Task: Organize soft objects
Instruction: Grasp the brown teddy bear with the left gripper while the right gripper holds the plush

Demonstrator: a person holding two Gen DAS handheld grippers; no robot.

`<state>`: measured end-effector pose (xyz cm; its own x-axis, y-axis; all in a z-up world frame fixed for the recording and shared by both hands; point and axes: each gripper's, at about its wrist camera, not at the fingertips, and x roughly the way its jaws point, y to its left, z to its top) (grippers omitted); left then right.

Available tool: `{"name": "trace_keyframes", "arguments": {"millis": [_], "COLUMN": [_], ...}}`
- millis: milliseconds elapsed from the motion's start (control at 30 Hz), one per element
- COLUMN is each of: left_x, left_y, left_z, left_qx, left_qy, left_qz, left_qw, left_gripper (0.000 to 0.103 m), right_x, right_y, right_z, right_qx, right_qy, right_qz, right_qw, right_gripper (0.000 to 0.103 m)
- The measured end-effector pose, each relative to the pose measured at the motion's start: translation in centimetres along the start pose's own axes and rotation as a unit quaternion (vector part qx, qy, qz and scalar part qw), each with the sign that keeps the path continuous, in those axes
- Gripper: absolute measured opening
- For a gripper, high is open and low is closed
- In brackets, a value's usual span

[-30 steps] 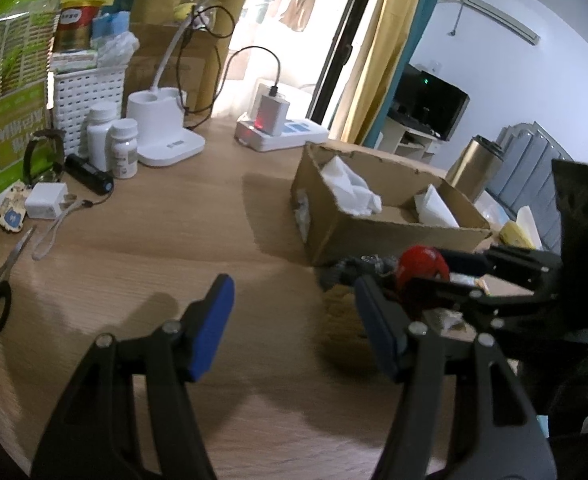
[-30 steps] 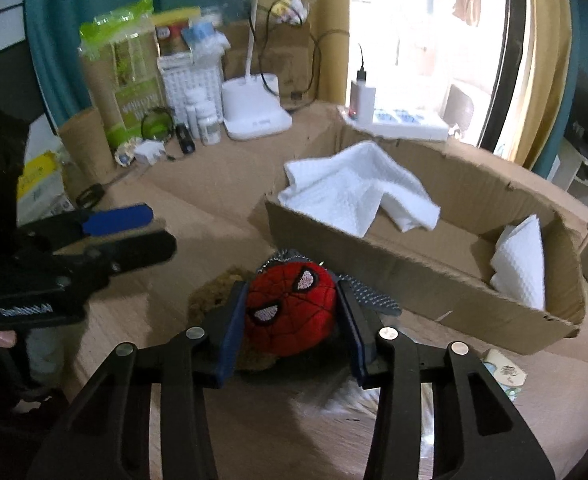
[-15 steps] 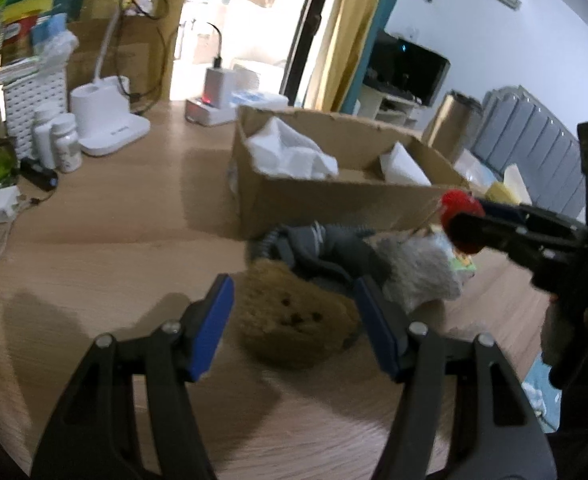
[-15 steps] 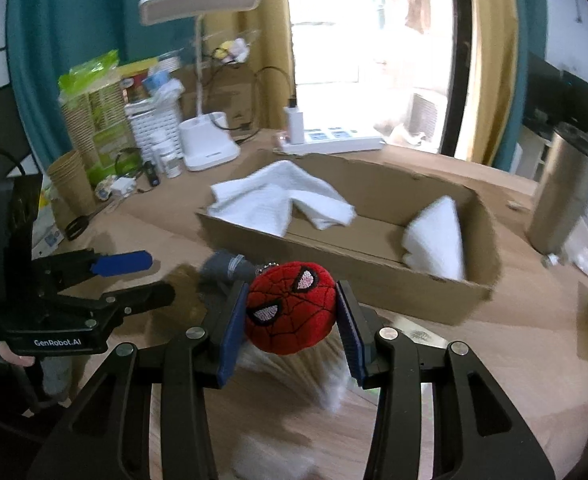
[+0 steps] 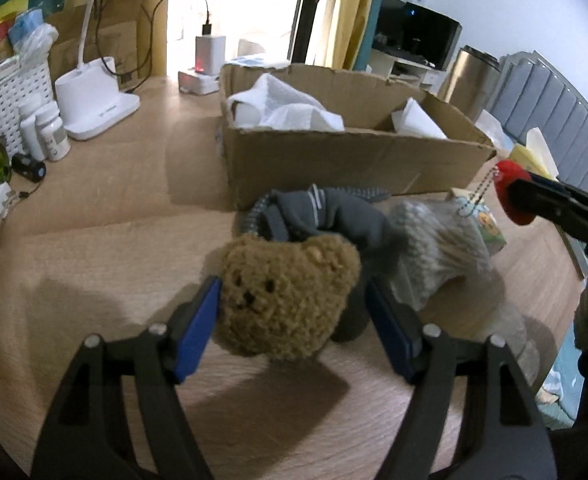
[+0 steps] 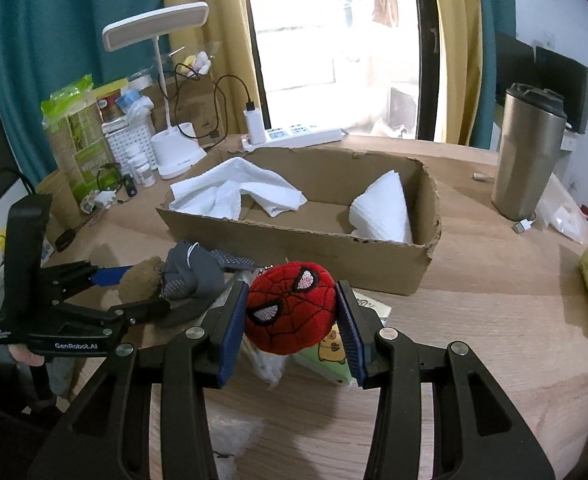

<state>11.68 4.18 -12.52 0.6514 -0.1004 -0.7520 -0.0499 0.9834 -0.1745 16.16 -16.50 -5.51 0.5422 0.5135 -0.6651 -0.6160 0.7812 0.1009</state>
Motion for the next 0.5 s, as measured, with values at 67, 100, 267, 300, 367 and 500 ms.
{"name": "trace_keyframes", "arguments": {"millis": [67,100,267,300,367,500], "left_x": [-0.1,-0.2,-0.5,-0.7,-0.8,-1.2], "left_y": [0.0,-0.1,-0.4,-0.4,-0.3,-0.3], "left_z": [0.0,0.0,-0.2,-0.2,-0.2,-0.1], "left_qx": [0.0,0.002,0.009,0.009,0.007,0.011], "left_qy": [-0.003,-0.002,-0.006,-0.008,-0.013,-0.023], "left_qz": [-0.001,0.0,-0.002,-0.003,-0.005,-0.003], "left_qw": [1.0,1.0,0.9999,0.9999,0.9999,0.9997], "left_gripper": [0.074,0.074,0.074,0.074,0.073,0.06], "right_x": [-0.1,-0.2,-0.5,-0.6,-0.6,-0.8], "right_y": [-0.1,-0.1,-0.3,-0.3,-0.3,0.0], "right_z": [0.0,0.0,0.1,0.1,0.0,0.0], "right_qx": [0.0,0.0,0.001,0.001,0.001,-0.002], "right_qy": [-0.002,-0.003,-0.007,-0.008,-0.007,-0.007], "right_qz": [0.0,0.0,-0.002,-0.002,-0.002,-0.003], "right_qw": [1.0,1.0,1.0,1.0,1.0,1.0], "right_gripper": [0.046,0.046,0.046,0.046,0.046,0.046]}}
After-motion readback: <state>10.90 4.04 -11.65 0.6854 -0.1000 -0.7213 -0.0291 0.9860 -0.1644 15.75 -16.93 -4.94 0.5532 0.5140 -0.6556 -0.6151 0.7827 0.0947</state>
